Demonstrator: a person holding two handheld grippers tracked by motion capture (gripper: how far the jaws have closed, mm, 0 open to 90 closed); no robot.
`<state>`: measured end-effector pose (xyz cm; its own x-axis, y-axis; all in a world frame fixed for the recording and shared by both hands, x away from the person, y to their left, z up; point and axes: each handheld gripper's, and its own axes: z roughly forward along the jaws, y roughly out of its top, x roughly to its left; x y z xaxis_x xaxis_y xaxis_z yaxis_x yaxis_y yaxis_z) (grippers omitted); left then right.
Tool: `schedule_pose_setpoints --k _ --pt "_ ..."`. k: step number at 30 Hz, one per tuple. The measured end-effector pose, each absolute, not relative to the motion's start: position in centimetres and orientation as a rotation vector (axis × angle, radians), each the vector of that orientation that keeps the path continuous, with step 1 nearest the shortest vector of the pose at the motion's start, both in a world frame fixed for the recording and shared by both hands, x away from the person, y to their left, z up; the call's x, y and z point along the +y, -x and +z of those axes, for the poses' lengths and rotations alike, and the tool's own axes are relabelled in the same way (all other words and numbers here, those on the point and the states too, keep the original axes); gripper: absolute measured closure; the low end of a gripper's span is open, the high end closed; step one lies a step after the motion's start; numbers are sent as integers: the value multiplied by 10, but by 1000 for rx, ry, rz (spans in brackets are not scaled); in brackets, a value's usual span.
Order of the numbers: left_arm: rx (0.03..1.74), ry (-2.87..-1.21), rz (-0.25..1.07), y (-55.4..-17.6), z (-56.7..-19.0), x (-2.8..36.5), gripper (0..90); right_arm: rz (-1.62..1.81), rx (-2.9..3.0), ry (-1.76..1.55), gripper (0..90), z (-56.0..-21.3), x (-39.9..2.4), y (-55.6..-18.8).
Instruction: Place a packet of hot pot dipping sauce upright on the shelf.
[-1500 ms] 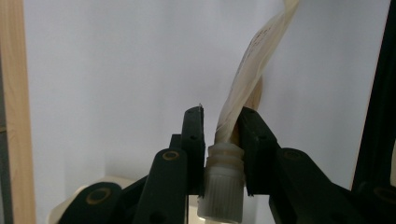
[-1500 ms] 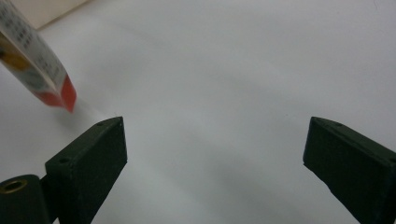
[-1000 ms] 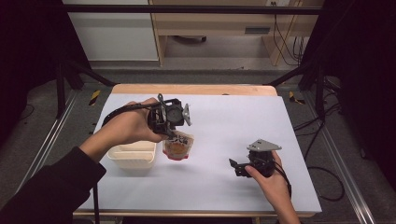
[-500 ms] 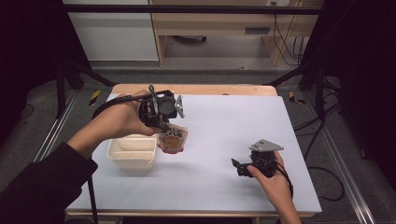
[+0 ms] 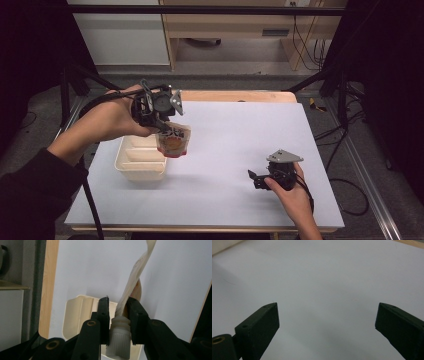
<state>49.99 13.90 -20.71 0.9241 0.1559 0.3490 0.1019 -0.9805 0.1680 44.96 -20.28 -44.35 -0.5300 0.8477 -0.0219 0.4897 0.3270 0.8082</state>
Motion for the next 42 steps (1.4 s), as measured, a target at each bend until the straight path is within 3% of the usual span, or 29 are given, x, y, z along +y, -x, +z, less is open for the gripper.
schedule_pose_setpoints --k 16,42 --pt "262 -2916 569 -502 -201 180 734 1066 2148 -1176 58 -444 -204 -450" --pt "321 -2931 589 -506 -208 204 734 1058 2126 -1196 58 -444 -210 -450"
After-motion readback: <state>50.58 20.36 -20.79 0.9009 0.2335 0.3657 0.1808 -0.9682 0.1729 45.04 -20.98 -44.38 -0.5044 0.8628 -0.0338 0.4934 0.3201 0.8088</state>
